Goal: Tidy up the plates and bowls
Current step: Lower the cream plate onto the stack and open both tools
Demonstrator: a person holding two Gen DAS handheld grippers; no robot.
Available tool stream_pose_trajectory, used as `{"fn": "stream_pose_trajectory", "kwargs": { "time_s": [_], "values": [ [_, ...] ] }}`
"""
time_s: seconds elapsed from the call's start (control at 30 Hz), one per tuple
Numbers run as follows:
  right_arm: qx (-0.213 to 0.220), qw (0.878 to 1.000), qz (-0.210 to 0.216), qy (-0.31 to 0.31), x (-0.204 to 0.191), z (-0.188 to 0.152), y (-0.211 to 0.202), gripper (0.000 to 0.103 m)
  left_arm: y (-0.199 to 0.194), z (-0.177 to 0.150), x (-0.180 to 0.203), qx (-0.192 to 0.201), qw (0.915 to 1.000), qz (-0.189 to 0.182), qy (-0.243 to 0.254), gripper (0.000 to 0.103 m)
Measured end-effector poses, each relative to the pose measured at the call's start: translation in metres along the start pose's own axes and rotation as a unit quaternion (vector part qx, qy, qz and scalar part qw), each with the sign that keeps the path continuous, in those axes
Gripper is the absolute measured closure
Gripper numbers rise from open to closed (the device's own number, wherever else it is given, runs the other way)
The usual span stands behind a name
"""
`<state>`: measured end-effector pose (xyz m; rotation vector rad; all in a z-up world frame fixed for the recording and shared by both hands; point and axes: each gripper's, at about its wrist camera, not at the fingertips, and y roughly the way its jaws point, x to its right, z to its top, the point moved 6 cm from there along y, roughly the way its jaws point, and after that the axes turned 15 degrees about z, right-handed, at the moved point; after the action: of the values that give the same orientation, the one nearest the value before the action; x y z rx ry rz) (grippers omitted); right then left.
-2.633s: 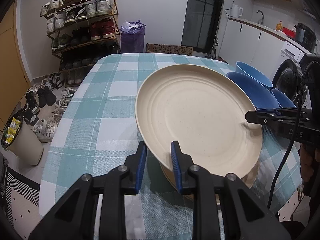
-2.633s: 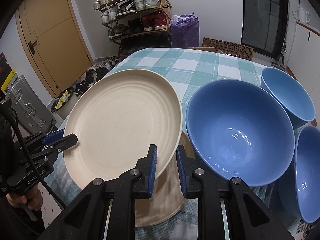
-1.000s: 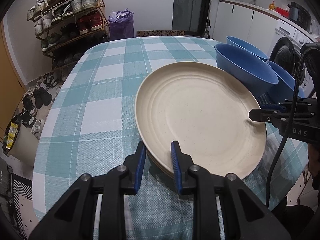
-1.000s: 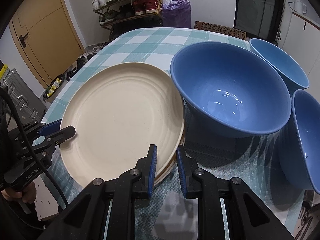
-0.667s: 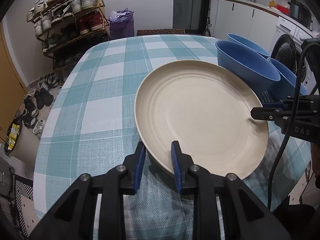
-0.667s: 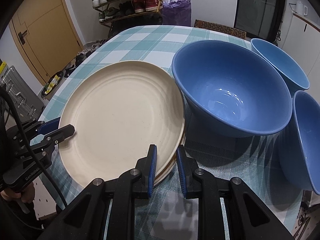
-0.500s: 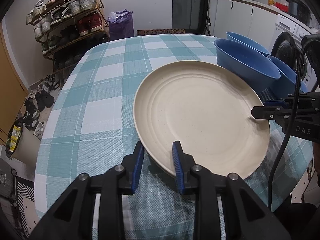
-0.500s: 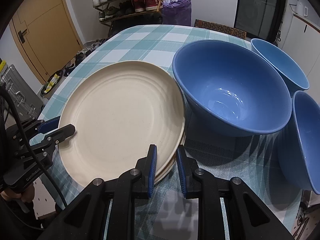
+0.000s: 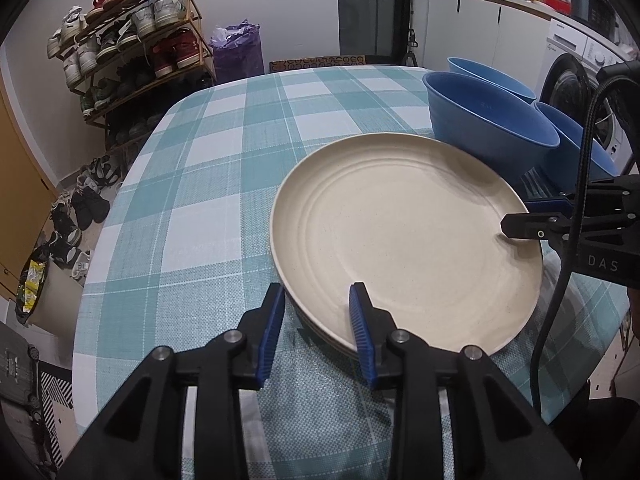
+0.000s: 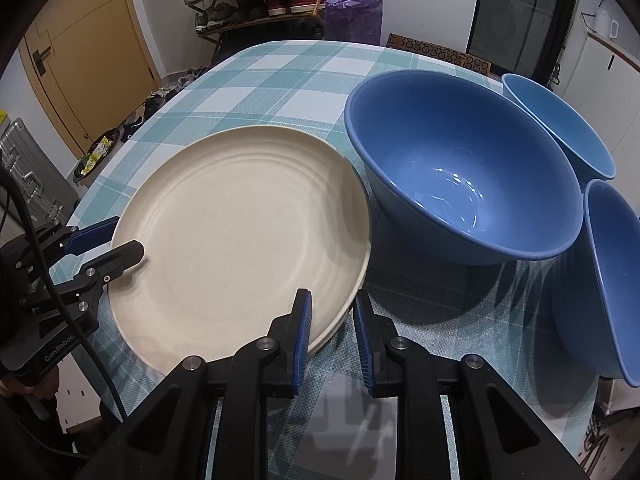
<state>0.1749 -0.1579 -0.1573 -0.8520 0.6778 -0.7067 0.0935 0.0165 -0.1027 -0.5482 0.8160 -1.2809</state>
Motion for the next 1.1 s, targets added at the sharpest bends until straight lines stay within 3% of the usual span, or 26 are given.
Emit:
{"fn": "stream_pose_trajectory", "kwargs": {
  "time_s": [0.3, 0.4, 0.47, 0.57, 0.77, 0.9, 1.1],
  "values": [
    [-0.001, 1.000, 0.003, -0.002, -0.001, 0.000, 0.002, 0.072, 0.003, 0.001, -0.003, -0.009, 0.9998, -0.016, -0.009, 0.068],
    [0.000, 1.000, 0.014, -0.002, -0.003, 0.000, 0.002, 0.063, 0.003, 0.001, -0.005, -0.012, 0.9996, -0.022, -0.016, 0.068],
    [0.002, 1.000, 0.019, -0.002, -0.003, 0.001, 0.000, 0.052, 0.002, 0.002, -0.008, -0.012, 0.9993, -0.027, -0.022, 0.066],
    [0.009, 1.000, 0.021, 0.000, -0.003, 0.003, -0.004, 0.047, -0.002, 0.004, -0.013, -0.008, 0.9986, -0.037, -0.036, 0.054],
    [0.028, 0.999, 0.030, -0.003, -0.005, 0.007, -0.019, 0.026, -0.011, 0.008, -0.020, -0.001, 0.9971, -0.055, -0.053, 0.048],
    [0.043, 0.998, 0.034, -0.006, -0.008, 0.011, -0.030, 0.017, -0.016, 0.011, -0.025, 0.001, 0.9959, -0.061, -0.067, 0.023],
    [0.062, 0.997, 0.040, -0.012, -0.013, 0.011, -0.045, 0.004, -0.023, 0.013, -0.024, 0.004, 0.9937, -0.084, -0.075, 0.021]
  ]
}}
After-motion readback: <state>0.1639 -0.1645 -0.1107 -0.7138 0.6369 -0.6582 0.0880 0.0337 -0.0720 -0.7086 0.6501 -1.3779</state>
